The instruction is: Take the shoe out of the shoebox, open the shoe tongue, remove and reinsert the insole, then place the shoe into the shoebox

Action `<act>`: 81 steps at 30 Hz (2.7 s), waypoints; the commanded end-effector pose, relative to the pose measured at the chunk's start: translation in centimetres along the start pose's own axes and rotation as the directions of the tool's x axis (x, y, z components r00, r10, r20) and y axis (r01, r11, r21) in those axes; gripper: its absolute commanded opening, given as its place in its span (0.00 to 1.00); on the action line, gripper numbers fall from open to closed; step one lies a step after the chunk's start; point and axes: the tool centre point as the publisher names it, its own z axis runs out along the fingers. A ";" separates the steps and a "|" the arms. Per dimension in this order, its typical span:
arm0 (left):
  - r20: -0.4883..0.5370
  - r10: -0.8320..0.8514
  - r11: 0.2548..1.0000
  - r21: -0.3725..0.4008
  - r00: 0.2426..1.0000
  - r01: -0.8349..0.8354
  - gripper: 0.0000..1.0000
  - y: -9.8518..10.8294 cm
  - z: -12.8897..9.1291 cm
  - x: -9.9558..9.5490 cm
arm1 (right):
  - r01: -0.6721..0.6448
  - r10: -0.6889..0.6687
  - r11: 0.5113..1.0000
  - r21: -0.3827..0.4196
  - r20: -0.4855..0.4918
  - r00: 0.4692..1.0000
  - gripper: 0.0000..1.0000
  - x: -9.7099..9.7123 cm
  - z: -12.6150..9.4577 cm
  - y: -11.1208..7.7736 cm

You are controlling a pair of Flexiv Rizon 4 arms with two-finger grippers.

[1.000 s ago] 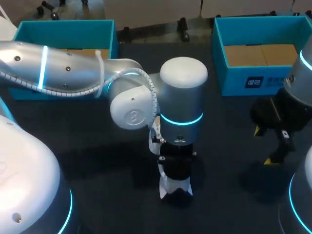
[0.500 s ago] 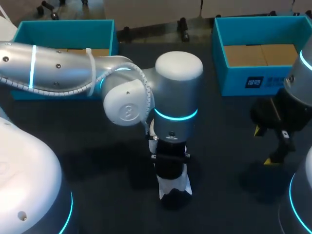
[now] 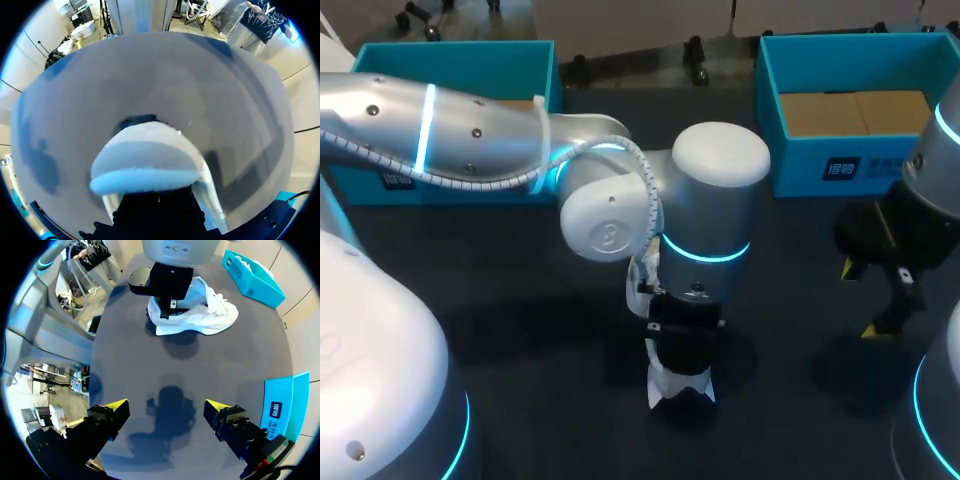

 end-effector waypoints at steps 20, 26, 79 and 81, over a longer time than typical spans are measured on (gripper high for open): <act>0.036 0.002 1.000 0.030 0.999 -0.003 0.00 -0.6 0.9 -0.7 | 0.000 0.000 1.000 0.001 0.003 1.000 1.00 0.1 0.1 0.0; 0.075 -0.001 1.000 0.002 0.997 0.001 0.00 -0.3 -2.3 0.3 | 0.000 0.000 1.000 0.001 0.003 1.000 1.00 0.1 0.1 0.0; 0.102 -0.348 0.929 -0.097 0.932 0.357 1.00 3.3 -4.7 2.4 | 0.000 0.000 1.000 0.001 0.003 1.000 1.00 0.1 0.1 0.0; 0.098 -0.352 0.927 -0.098 0.931 0.361 1.00 3.4 -4.5 2.3 | 0.000 0.000 1.000 0.001 0.003 1.000 1.00 0.1 0.1 0.0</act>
